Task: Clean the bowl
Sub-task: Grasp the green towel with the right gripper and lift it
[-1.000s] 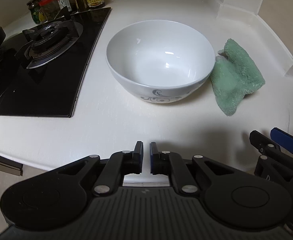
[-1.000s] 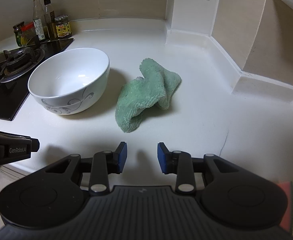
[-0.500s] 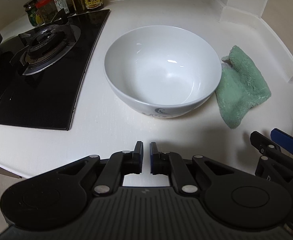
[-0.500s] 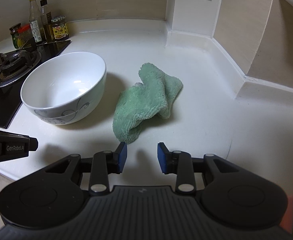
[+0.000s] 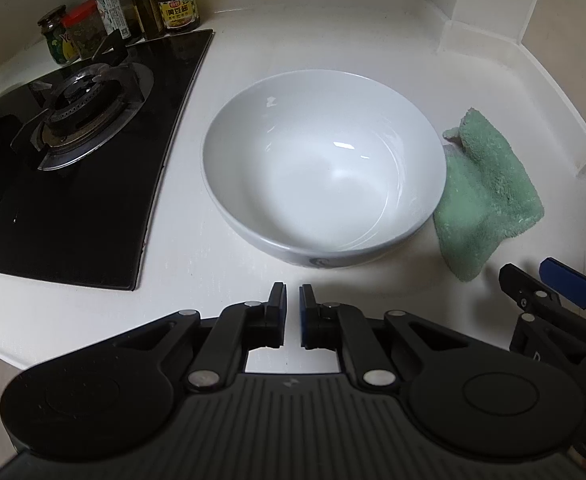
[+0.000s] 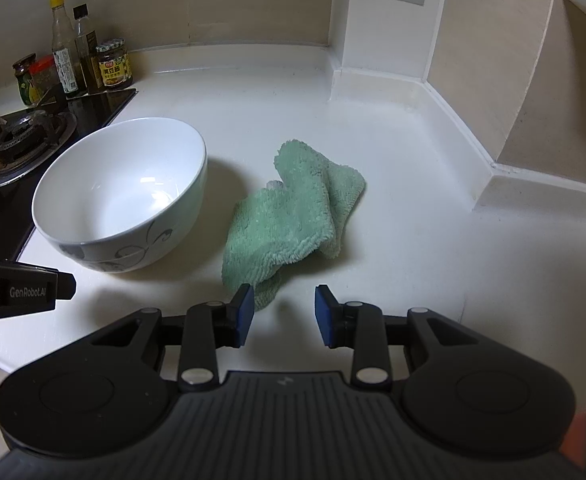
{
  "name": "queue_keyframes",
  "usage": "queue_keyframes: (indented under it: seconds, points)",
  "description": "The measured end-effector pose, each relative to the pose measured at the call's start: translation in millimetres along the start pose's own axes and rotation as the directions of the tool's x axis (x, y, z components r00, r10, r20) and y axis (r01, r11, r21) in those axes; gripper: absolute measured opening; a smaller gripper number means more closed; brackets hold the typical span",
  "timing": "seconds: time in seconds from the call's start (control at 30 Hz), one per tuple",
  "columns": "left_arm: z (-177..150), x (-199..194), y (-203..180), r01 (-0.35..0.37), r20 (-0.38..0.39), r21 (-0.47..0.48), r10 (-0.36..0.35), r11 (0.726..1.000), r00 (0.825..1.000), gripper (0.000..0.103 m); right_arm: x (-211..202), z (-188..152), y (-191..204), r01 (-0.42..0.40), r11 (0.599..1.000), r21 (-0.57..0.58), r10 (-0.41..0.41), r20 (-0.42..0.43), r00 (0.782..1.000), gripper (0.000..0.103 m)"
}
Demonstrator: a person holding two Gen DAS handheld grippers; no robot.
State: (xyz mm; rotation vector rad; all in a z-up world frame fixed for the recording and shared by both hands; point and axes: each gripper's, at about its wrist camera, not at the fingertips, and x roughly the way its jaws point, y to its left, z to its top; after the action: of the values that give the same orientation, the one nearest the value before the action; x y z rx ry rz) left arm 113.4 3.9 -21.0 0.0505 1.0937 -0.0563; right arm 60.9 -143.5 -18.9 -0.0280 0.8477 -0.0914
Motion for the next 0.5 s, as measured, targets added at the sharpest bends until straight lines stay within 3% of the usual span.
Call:
queue_keyframes:
  seconds: [0.3,0.5]
  points:
    - [10.9,5.2,2.6,0.02,-0.025,0.016,-0.019,1.0,0.999,0.006,6.3,5.3,-6.3,0.006,1.0,0.021,-0.007,0.017,1.0,0.029]
    - [15.5,-11.8,8.1,0.059,-0.021,0.041,-0.058,0.997,0.998,0.006,14.0,11.9,-20.6,-0.004,0.996,0.086,0.001,0.031,1.0,0.029]
